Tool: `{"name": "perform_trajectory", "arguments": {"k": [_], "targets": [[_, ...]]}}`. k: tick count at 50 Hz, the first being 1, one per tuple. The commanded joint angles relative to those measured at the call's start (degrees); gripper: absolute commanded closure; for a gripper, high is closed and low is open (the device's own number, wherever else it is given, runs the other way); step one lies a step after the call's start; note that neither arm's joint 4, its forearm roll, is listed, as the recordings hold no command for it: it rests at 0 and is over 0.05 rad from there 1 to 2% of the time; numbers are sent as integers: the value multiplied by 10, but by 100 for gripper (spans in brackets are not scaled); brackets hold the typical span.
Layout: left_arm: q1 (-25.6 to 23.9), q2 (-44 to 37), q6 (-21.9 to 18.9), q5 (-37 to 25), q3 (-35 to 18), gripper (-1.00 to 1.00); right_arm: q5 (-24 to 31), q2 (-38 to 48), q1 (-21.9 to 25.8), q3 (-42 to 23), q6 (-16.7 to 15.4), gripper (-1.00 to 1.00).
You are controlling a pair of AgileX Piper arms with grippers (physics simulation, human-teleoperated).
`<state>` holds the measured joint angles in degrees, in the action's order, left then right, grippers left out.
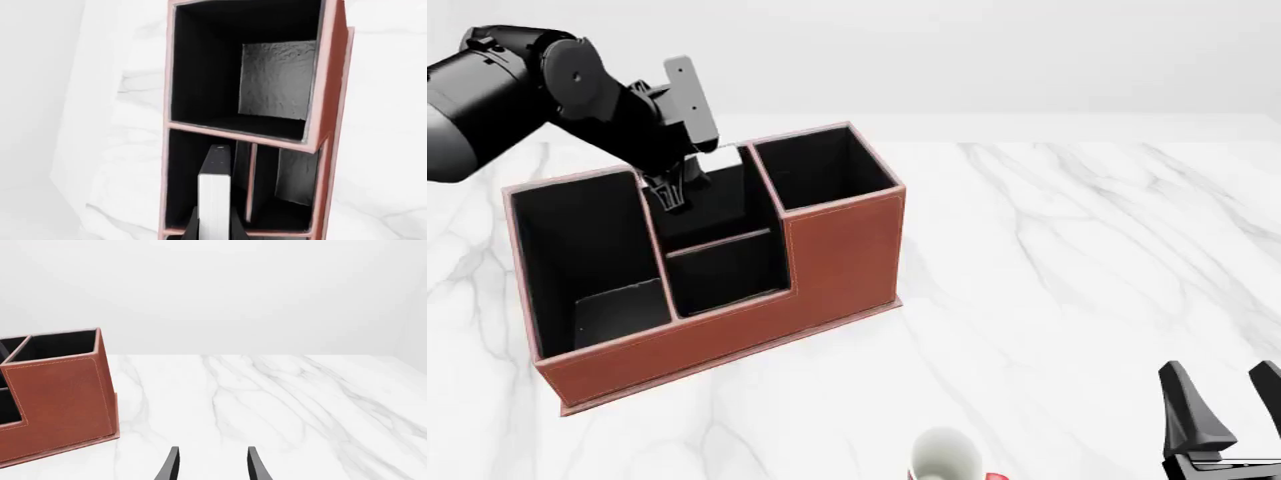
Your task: Pick up the book and place it in the front compartment of the caddy.
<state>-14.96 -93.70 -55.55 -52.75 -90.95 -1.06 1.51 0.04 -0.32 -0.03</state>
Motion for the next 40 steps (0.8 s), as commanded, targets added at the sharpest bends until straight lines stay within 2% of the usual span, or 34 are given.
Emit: {"name": "perform_trajectory", "arguments": {"k": [1,5,11,13,14,15,17,18,22,24,25,27,29,32,40], "targets": [[19,-9,-32,26,17,100,1,-2,0,0,0,-100],[6,-14,-12,22,6,100,1,-2,0,0,0,-100],[15,-19,-22,30,12,100,1,-2,0,0,0,-100],[-6,-16,1,23,3,100,1,-2,0,0,0,-100],[-6,-16,1,23,2,100,1,-2,0,0,0,-100],[33,-25,-42,41,21,100,1,-2,0,0,0,-100],[-2,-22,0,28,7,100,1,-2,0,0,0,-100],[13,-24,-18,37,15,100,1,-2,0,0,0,-100],[19,-28,-23,43,19,100,1,-2,0,0,0,-100],[7,-29,-7,37,13,100,1,-2,0,0,0,-100],[19,-30,-24,48,24,100,1,-2,0,0,0,-100],[24,-32,-29,51,29,100,1,-2,0,0,0,-100],[13,-34,-11,47,22,100,1,-2,0,0,0,-100],[23,-38,-24,58,34,100,1,-2,0,0,0,-100],[24,-46,-22,62,36,100,1,-2,0,0,0,-100]]}}
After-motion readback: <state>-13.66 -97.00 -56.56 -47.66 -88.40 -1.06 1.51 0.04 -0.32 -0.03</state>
